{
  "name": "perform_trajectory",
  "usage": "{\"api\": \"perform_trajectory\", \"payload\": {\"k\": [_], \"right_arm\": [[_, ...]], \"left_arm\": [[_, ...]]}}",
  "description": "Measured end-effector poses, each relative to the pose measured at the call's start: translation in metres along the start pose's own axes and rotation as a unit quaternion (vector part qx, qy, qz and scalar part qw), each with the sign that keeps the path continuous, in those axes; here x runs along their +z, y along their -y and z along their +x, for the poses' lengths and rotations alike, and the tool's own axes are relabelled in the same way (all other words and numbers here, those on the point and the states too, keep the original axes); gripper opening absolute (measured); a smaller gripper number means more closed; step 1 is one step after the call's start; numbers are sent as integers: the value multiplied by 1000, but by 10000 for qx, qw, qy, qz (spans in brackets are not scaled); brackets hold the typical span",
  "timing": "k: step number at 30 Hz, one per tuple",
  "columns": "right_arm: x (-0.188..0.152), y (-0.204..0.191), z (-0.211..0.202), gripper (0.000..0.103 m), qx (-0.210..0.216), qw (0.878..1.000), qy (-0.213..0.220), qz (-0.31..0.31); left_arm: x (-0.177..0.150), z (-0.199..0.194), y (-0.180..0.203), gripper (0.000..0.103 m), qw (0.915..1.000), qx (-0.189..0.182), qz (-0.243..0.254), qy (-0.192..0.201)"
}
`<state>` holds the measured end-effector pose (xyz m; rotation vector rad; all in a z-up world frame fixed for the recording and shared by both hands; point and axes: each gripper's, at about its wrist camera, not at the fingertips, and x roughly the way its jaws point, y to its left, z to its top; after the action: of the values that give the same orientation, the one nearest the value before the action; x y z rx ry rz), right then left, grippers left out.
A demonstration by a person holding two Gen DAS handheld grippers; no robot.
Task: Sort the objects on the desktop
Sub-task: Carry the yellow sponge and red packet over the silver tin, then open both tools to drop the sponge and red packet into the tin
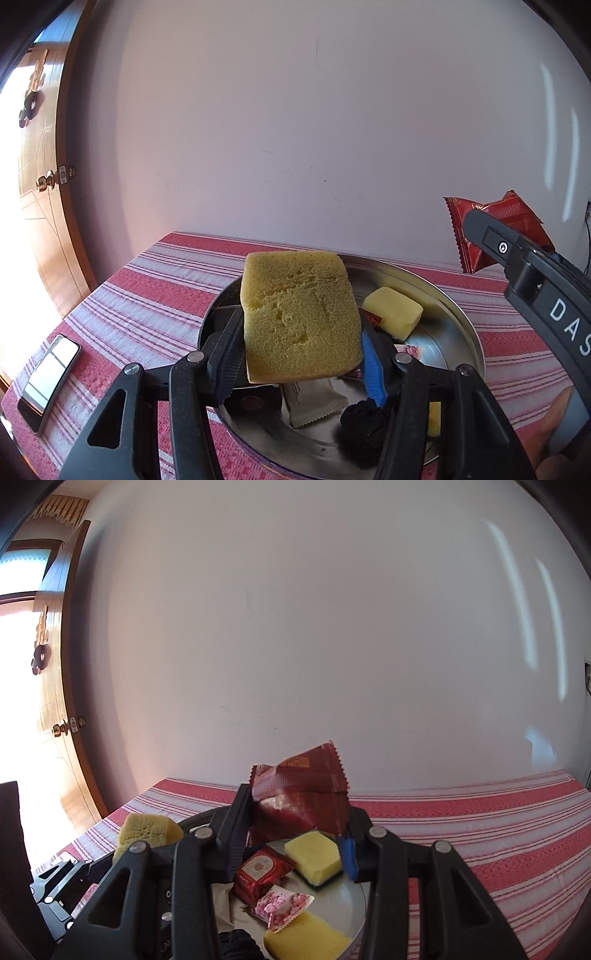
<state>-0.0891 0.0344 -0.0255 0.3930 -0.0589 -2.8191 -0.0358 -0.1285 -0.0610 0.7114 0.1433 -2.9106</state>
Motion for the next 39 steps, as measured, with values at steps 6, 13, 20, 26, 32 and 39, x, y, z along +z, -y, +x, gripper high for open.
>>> {"api": "perform_trajectory", "payload": {"k": [6,13,20,26,32,39], "right_arm": [[8,8,14,42,-54,9998,-167,-78],[23,3,52,42,123,9976,-665,-175],[30,-4,91,42,367,9898,-1330,-367],[22,-7,124,60,190,9809,-1923,-219],[21,4,112,99,233,9862,-1637,99],[24,6,85,103,-321,9903,-1350,17]], "left_arm": [[4,10,8,58,9998,-115,76,-135],[1,20,14,58,9990,-170,230,-348],[4,29,19,57,9981,-157,297,-513],[2,56,19,59,9938,-12,270,-1082],[1,71,10,77,9897,-209,26,-1416],[1,63,16,88,9910,-93,96,-1332]]}}
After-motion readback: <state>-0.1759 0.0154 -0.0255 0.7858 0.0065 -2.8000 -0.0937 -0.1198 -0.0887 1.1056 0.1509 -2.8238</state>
